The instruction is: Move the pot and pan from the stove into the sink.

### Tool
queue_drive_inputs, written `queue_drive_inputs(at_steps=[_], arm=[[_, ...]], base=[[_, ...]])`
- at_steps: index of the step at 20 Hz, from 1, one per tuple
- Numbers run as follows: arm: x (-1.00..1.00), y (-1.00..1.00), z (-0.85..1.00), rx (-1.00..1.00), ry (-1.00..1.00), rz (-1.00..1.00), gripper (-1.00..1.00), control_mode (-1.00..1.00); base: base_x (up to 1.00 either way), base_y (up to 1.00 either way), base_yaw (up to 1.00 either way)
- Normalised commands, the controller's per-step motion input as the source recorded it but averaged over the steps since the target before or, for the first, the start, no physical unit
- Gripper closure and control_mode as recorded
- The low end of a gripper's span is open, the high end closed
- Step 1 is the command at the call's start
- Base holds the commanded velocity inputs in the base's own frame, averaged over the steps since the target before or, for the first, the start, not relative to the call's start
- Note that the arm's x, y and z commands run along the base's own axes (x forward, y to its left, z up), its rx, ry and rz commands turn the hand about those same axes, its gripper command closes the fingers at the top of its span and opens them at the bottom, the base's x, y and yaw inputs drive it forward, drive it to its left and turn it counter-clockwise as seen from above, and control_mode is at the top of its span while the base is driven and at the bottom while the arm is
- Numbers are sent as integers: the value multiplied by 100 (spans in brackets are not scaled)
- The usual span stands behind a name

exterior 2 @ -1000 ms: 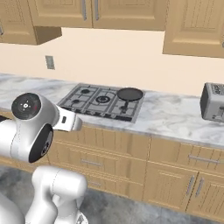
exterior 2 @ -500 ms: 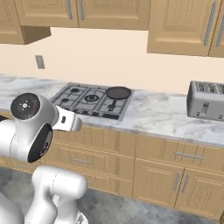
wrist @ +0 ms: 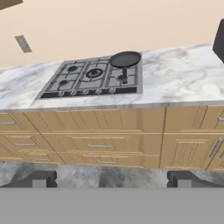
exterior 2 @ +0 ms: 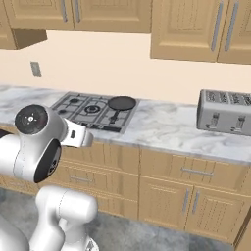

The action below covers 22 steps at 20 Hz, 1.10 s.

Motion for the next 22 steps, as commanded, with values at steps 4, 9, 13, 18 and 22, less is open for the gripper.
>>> queue_drive_inputs(at_steps=[4,9,13,18,22], arm=[[0,0,0,0,0,0,-100,100],[0,0,0,0,0,0,-100,100],[0,0,0,0,0,0,-100,100],[0,0,0,0,0,0,-100,100],[0,0,0,0,0,0,-100,100]], base=[[52,9,-5],[59,9,-6],[54,8,-5],[45,13,-6],[26,13,-2]])
